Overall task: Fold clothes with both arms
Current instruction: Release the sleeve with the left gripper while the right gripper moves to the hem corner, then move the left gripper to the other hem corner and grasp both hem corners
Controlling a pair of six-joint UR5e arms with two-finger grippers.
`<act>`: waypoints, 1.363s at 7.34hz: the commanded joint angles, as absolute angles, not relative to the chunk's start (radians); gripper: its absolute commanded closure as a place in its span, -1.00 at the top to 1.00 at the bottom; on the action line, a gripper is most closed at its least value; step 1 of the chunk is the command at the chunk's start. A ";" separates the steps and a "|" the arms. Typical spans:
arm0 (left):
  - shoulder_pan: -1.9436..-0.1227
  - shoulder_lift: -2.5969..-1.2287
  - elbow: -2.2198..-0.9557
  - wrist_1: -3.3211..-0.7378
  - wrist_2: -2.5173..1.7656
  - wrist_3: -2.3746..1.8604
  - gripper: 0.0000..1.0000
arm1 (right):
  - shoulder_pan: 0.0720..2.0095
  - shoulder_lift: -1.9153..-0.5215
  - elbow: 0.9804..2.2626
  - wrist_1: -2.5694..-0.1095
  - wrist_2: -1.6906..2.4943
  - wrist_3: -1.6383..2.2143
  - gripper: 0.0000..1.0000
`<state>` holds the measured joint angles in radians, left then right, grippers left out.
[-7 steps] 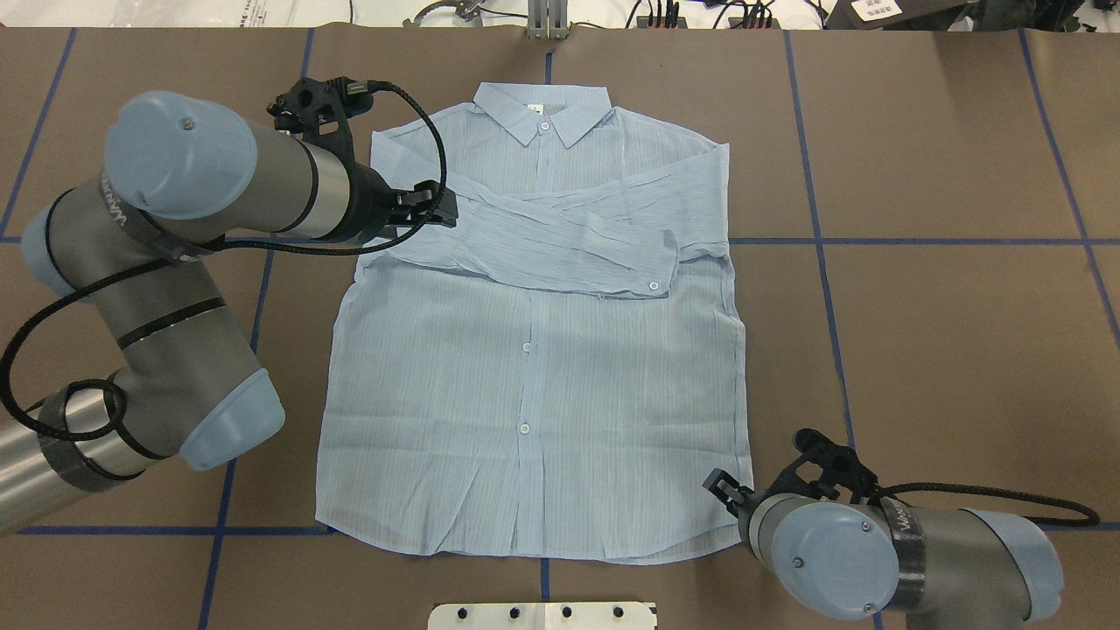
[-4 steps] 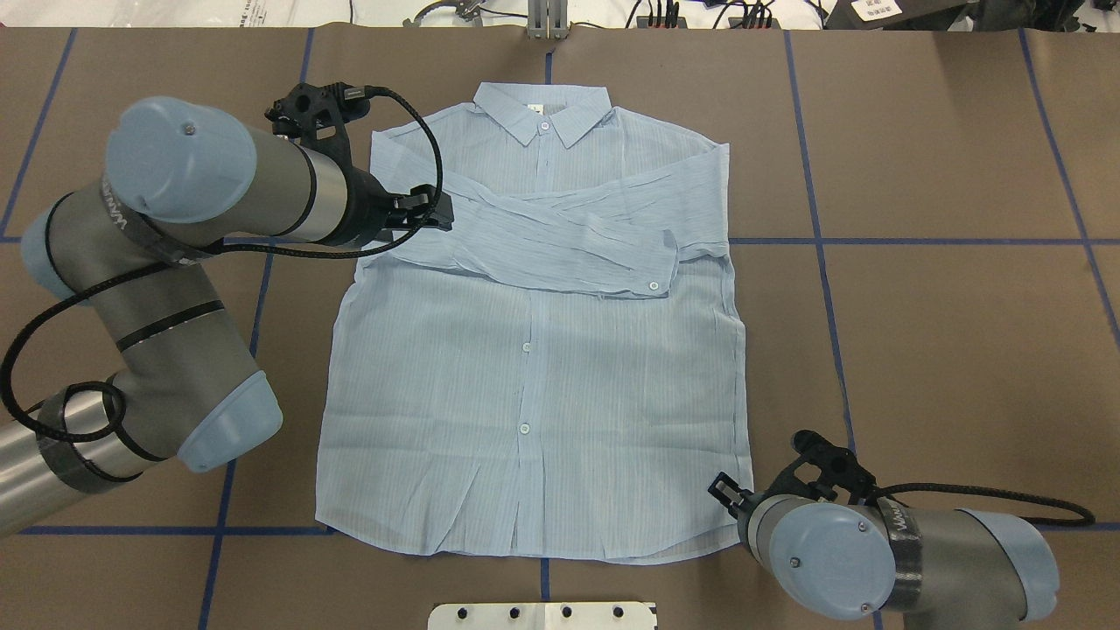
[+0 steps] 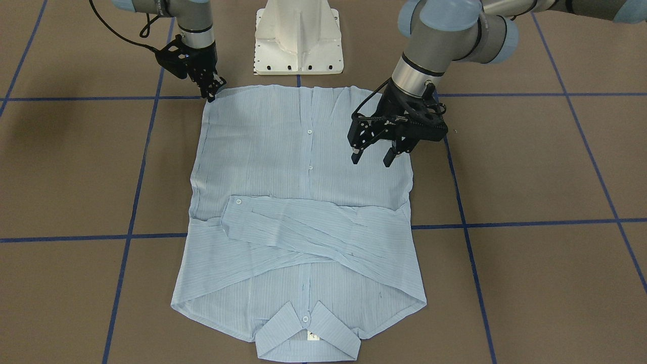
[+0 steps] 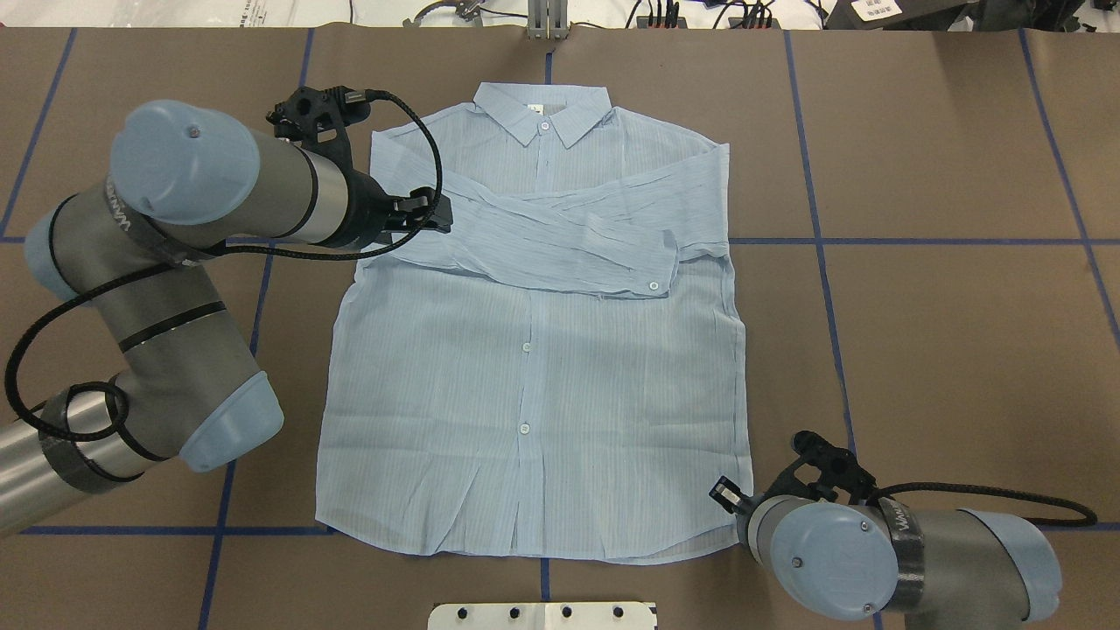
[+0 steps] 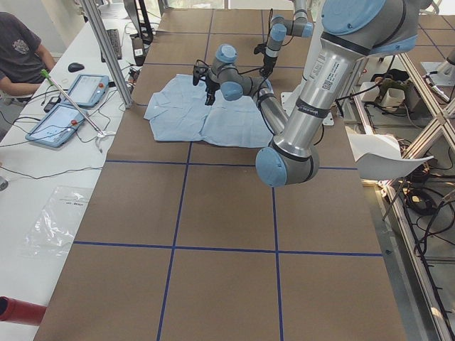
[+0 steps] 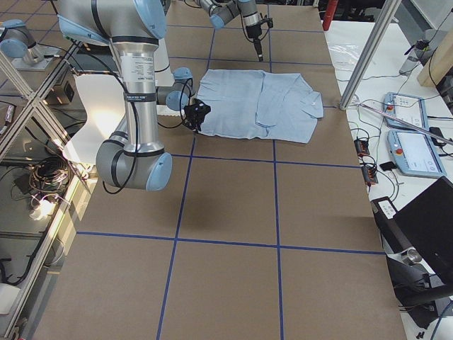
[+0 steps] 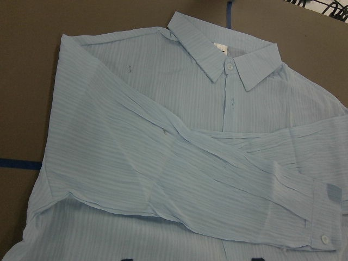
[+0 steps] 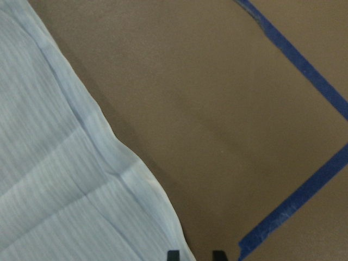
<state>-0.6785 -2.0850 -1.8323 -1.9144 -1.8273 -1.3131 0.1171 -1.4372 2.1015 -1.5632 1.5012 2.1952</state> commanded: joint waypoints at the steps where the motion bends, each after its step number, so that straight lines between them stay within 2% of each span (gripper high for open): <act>1: -0.680 -2.080 -1.841 -1.913 -1.832 -1.319 0.56 | 0.111 -1.440 2.118 -1.563 1.505 2.188 -1.00; 2: -0.677 -2.033 -1.870 -1.910 -1.836 -1.325 0.56 | 0.107 -1.439 2.153 -1.569 1.506 2.186 -1.00; 4: -0.629 -1.846 -1.997 -1.865 -1.839 -1.347 0.52 | 0.104 -1.447 2.190 -1.575 1.526 2.186 -1.00; 6: -0.472 -1.615 -2.112 -1.926 -1.826 -1.475 0.48 | 0.104 -1.447 2.190 -1.574 1.534 2.180 -1.00; 7: -0.389 -1.532 -2.129 -2.016 -1.771 -1.594 0.40 | 0.104 -1.450 2.191 -1.575 1.543 2.180 -1.00; 8: -0.276 -1.504 -2.129 -2.041 -1.685 -1.703 0.39 | 0.106 -1.450 2.192 -1.574 1.545 2.180 -1.00; 10: -0.178 -1.517 -2.117 -2.022 -1.666 -1.796 0.36 | 0.109 -1.448 2.194 -1.574 1.543 2.180 -1.00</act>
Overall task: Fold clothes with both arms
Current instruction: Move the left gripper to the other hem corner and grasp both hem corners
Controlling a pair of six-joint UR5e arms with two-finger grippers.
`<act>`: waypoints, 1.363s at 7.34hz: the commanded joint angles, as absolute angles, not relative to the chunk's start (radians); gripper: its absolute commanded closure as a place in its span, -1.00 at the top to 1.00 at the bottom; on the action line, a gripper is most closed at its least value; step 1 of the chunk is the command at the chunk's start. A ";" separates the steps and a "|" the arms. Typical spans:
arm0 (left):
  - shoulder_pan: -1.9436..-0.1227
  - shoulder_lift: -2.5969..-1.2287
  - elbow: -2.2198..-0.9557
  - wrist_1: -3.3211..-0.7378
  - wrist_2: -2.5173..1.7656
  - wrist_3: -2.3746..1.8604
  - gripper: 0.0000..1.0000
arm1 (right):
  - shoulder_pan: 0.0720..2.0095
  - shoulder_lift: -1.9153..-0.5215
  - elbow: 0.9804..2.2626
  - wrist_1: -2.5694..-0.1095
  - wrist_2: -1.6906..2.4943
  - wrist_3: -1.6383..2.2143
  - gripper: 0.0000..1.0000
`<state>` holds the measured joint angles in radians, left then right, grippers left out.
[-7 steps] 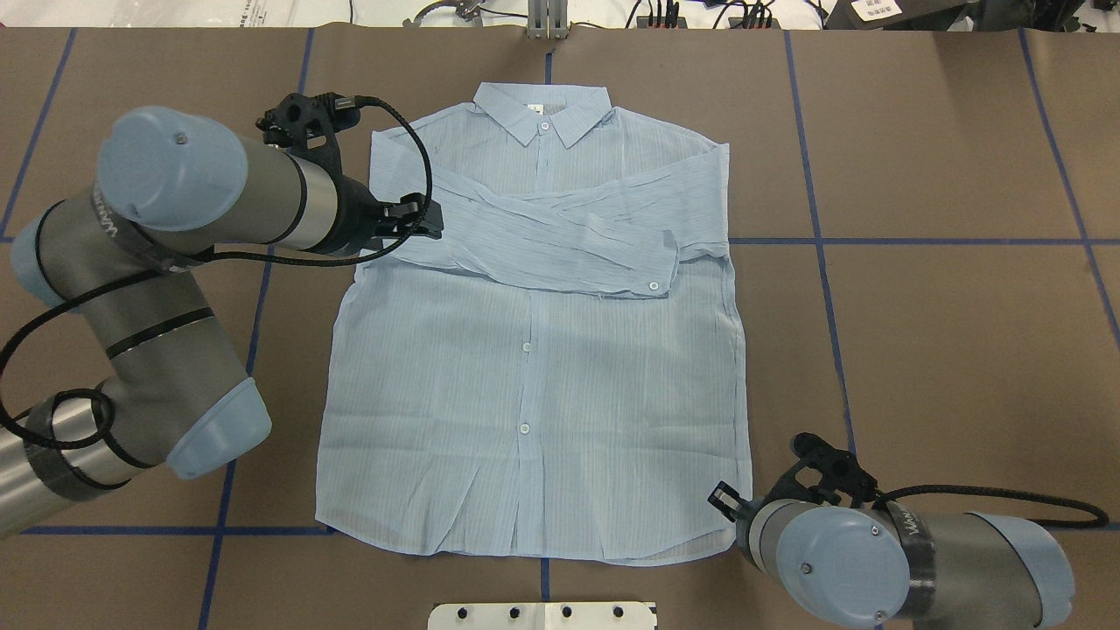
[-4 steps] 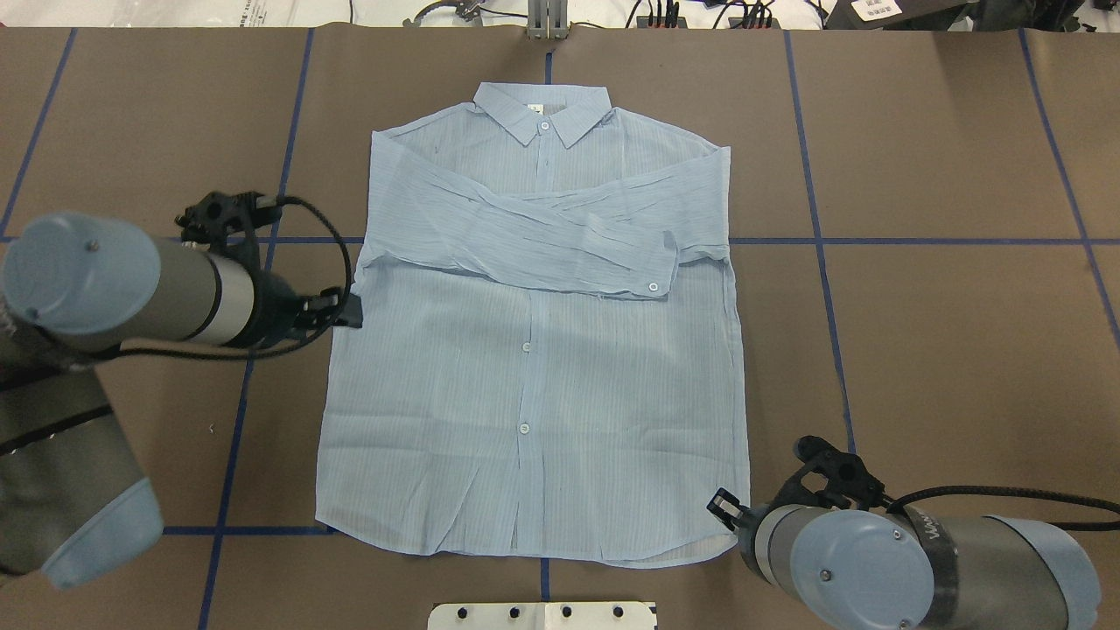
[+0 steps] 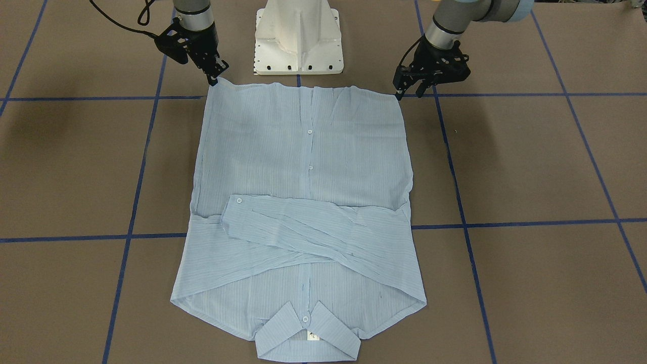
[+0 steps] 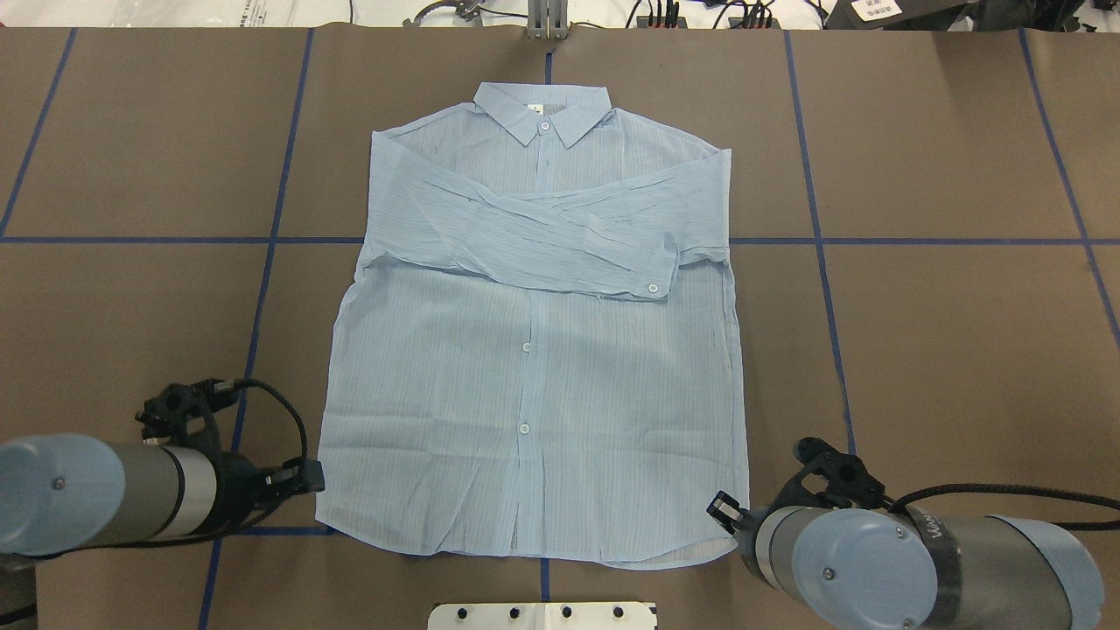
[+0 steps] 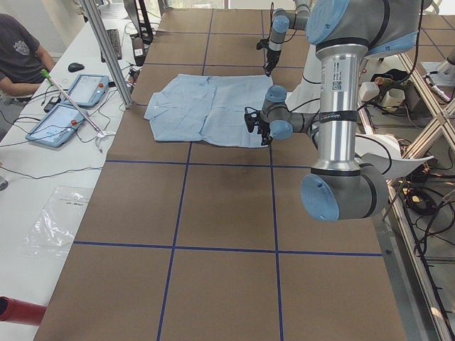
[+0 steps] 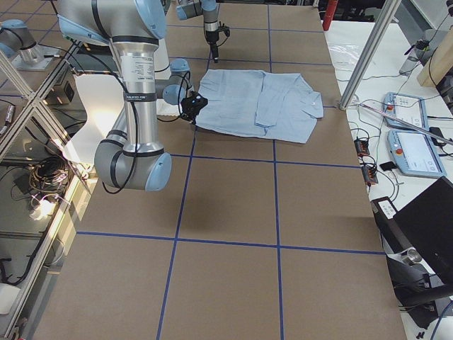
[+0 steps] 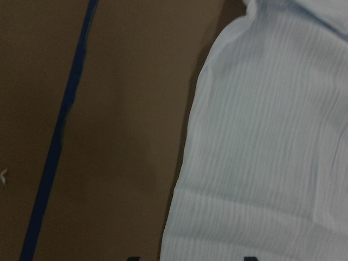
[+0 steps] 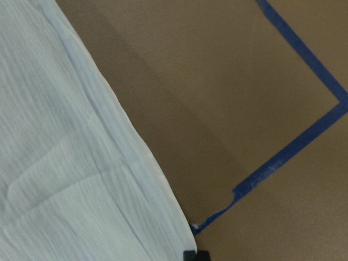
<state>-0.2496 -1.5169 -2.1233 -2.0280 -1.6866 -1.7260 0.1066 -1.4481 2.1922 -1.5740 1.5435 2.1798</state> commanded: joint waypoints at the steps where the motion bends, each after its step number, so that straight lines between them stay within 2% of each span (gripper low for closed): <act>1: -0.163 -1.560 -2.114 -1.972 -1.666 -1.801 0.33 | 0.110 -1.448 2.200 -1.575 1.543 2.180 -1.00; 3: -0.155 -1.633 -2.097 -1.861 -1.666 -1.799 0.28 | 0.117 -1.453 2.209 -1.575 1.543 2.181 -1.00; 5: -0.163 -1.632 -2.088 -1.856 -1.660 -1.786 0.19 | 0.117 -1.453 2.207 -1.577 1.543 2.181 -1.00; 9: -0.199 -1.637 -2.053 -1.859 -1.637 -1.698 0.17 | 0.117 -1.453 2.209 -1.577 1.542 2.181 -1.00; 10: -0.199 -1.641 -2.051 -1.859 -1.638 -1.698 0.04 | 0.118 -1.453 2.209 -1.577 1.542 2.181 -1.00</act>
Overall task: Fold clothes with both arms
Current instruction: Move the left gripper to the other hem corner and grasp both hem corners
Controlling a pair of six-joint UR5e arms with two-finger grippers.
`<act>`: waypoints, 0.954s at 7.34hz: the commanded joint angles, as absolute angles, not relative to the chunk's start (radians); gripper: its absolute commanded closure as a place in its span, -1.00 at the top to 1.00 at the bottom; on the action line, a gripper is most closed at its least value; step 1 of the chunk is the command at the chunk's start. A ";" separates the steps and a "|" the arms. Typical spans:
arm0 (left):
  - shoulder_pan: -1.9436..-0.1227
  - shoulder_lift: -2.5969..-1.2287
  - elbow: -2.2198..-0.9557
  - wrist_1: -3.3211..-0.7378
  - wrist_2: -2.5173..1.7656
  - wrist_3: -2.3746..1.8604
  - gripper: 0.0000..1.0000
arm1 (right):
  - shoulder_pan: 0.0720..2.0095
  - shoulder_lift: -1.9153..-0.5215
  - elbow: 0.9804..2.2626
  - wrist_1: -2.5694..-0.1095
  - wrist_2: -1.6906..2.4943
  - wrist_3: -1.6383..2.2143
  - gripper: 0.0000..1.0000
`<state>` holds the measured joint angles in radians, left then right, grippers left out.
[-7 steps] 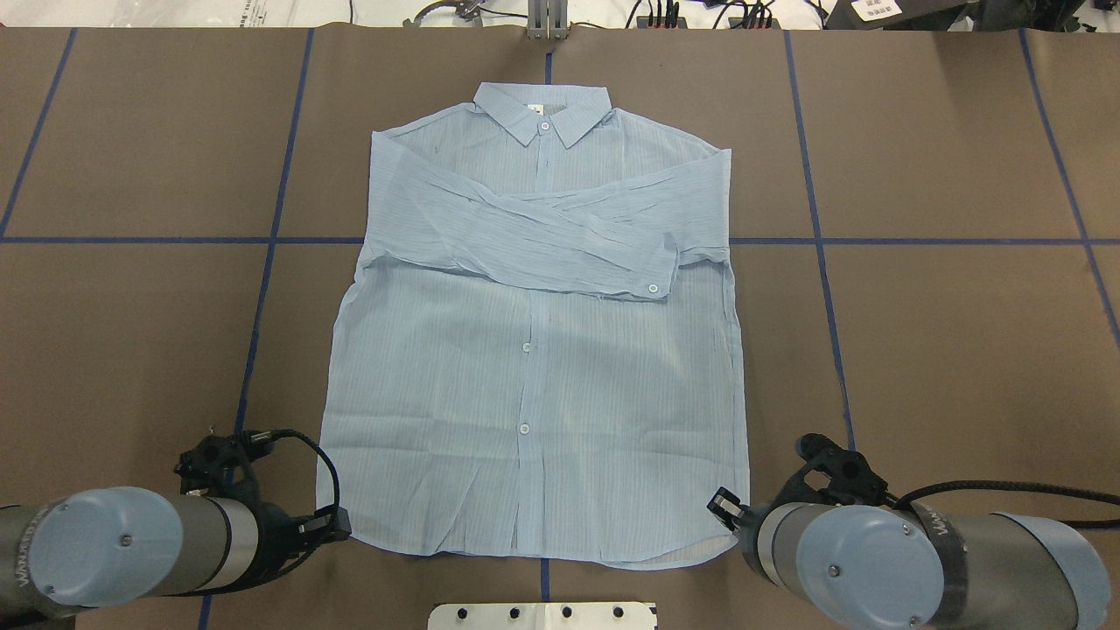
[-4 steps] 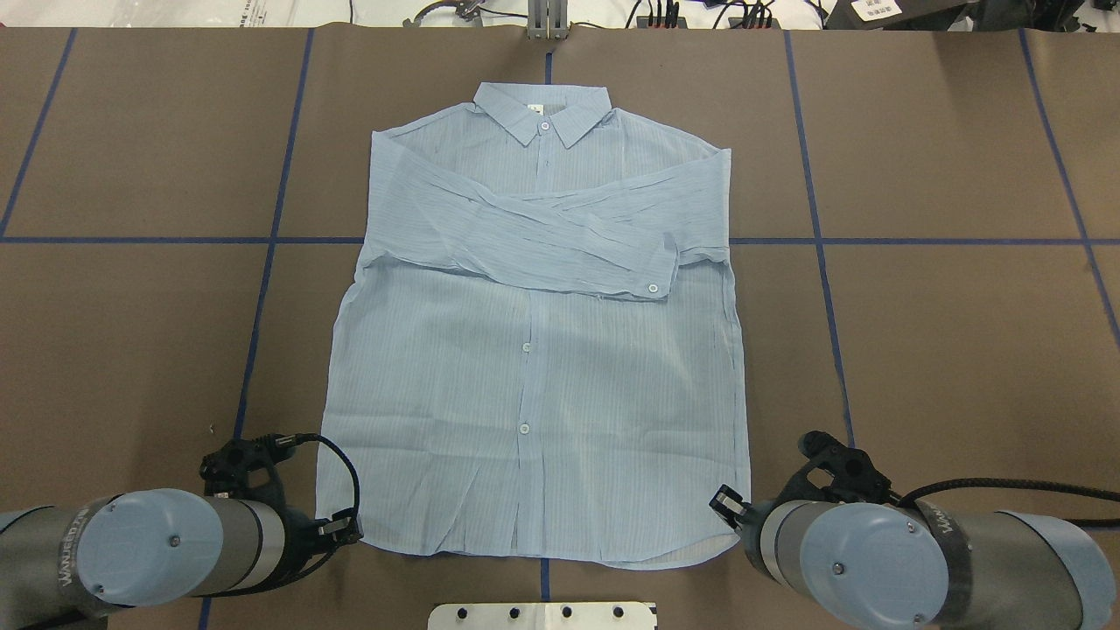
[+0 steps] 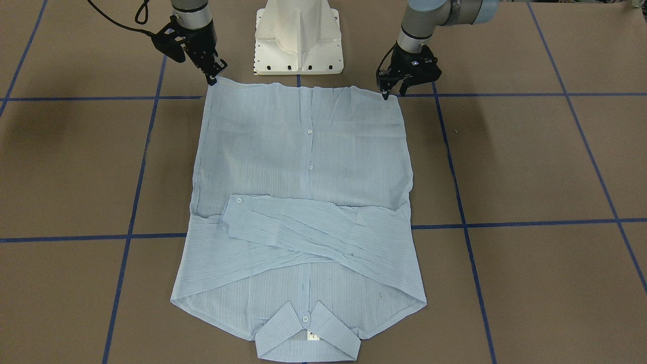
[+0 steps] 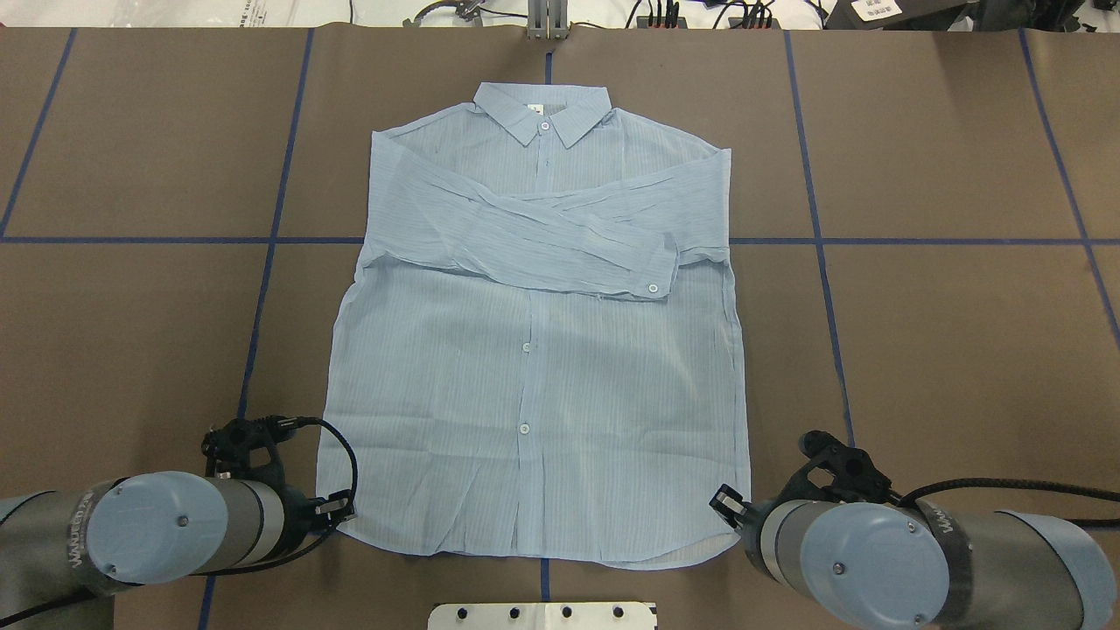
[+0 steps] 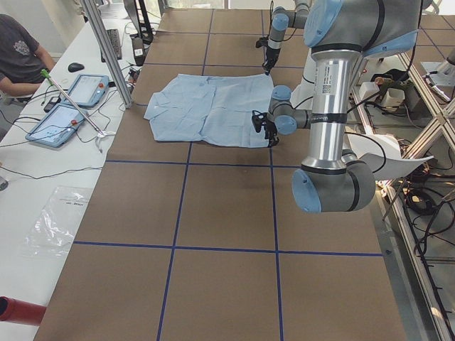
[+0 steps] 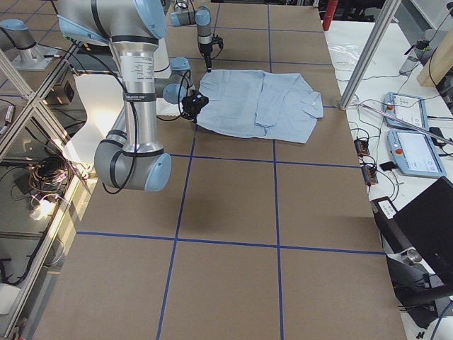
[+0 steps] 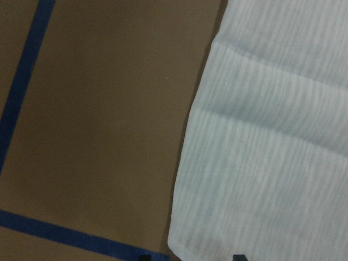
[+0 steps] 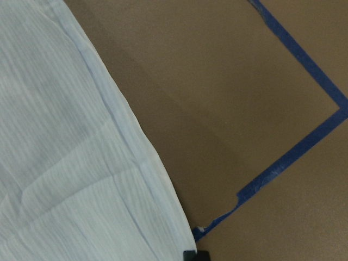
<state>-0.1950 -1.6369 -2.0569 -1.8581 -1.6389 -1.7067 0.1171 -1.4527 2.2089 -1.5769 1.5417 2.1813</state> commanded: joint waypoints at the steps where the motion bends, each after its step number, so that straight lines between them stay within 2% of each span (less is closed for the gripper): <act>1: -0.198 -1.643 -2.043 -1.859 -1.638 -1.700 0.01 | 0.118 -1.454 2.210 -1.577 1.542 2.181 -1.00; 3: -0.198 -1.658 -2.022 -1.861 -1.638 -1.700 -0.03 | 0.120 -1.457 2.210 -1.577 1.542 2.181 -1.00; 4: -0.199 -1.673 -2.017 -1.859 -1.640 -1.703 -0.45 | 0.120 -1.457 2.210 -1.577 1.542 2.181 -1.00; 5: -0.202 -1.674 -2.025 -1.859 -1.640 -1.698 -0.99 | 0.120 -1.460 2.210 -1.577 1.542 2.181 -1.00; 7: -0.206 -1.672 -2.042 -1.856 -1.641 -1.697 -1.00 | 0.118 -1.460 2.214 -1.577 1.542 2.181 -1.00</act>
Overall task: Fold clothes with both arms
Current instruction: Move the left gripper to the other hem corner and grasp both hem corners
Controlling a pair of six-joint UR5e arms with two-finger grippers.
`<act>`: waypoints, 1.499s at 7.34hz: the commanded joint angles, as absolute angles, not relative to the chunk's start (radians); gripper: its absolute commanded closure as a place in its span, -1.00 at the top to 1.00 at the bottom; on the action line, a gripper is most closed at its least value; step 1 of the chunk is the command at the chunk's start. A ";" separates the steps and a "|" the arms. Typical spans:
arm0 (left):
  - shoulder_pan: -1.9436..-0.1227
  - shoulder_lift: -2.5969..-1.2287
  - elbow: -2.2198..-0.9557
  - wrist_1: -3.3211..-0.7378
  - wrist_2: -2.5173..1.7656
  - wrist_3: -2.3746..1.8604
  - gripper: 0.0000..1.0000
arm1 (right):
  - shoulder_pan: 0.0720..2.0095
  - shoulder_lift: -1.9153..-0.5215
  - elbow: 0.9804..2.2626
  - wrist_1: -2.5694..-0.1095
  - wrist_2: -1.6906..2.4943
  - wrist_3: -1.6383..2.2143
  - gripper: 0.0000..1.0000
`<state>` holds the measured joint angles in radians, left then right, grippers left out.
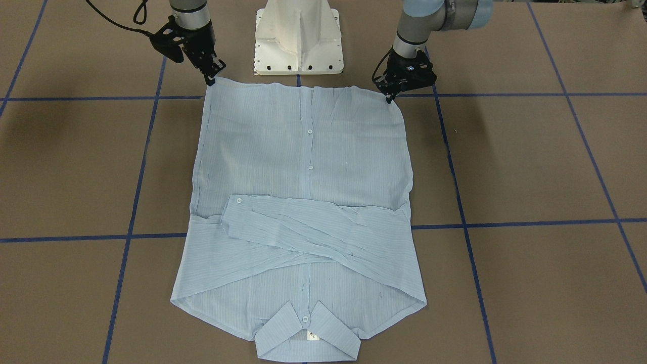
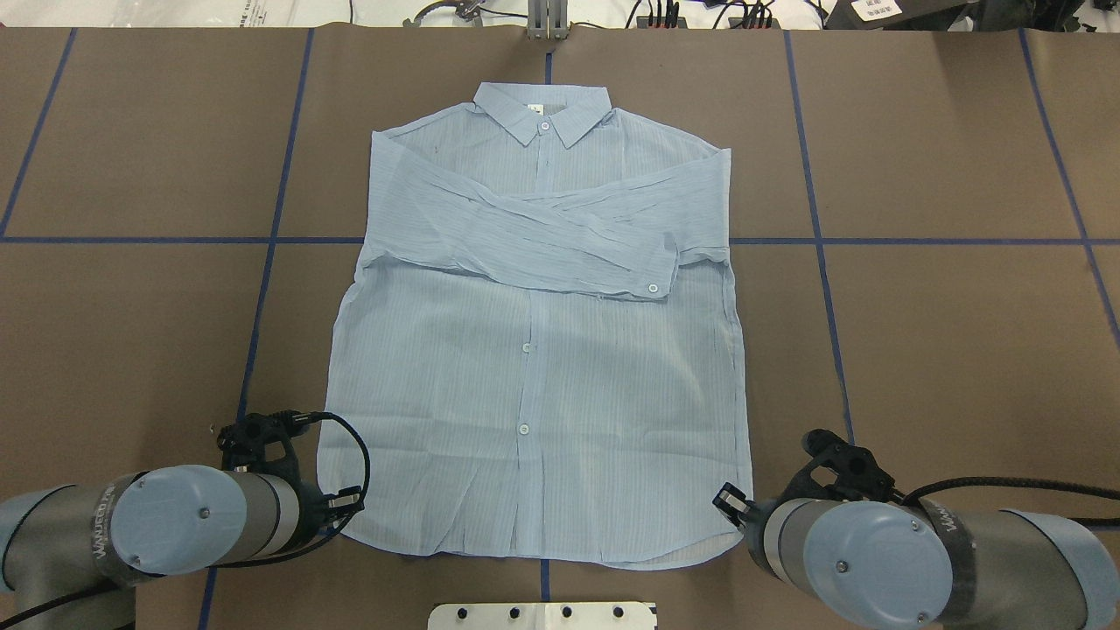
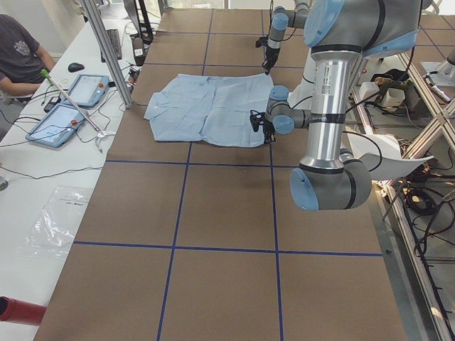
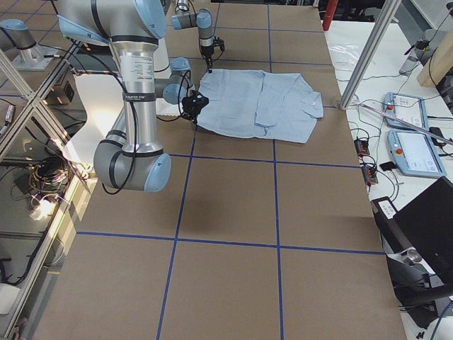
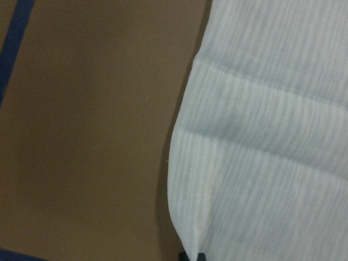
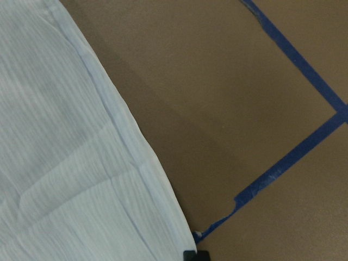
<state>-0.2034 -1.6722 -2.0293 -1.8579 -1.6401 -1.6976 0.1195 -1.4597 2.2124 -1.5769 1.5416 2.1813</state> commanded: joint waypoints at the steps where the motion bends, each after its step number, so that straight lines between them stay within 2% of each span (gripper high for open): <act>1: -0.204 -1.674 -2.069 -1.832 -1.641 -1.700 -1.00 | 0.120 -1.469 2.215 -1.577 1.543 2.181 -1.00; 2: -0.203 -1.664 -2.163 -1.803 -1.641 -1.713 -1.00 | 0.120 -1.501 2.242 -1.577 1.542 2.180 -1.00; 6: -0.158 -1.655 -2.350 -1.732 -1.646 -1.894 -1.00 | 0.080 -1.624 2.414 -1.578 1.540 2.187 -1.00; 7: -0.169 -1.619 -2.437 -1.717 -1.663 -1.904 -1.00 | 0.098 -1.623 2.436 -1.578 1.534 2.187 -1.00; 8: -0.201 -1.614 -2.469 -1.694 -1.705 -1.920 -1.00 | 0.154 -1.612 2.441 -1.578 1.534 2.187 -1.00; 9: -0.268 -1.640 -2.451 -1.694 -1.707 -1.904 -1.00 | 0.208 -1.583 2.424 -1.578 1.531 2.180 -1.00; 11: -0.433 -1.812 -2.248 -1.686 -1.710 -1.756 -1.00 | 0.343 -1.447 2.323 -1.580 1.540 2.119 -1.00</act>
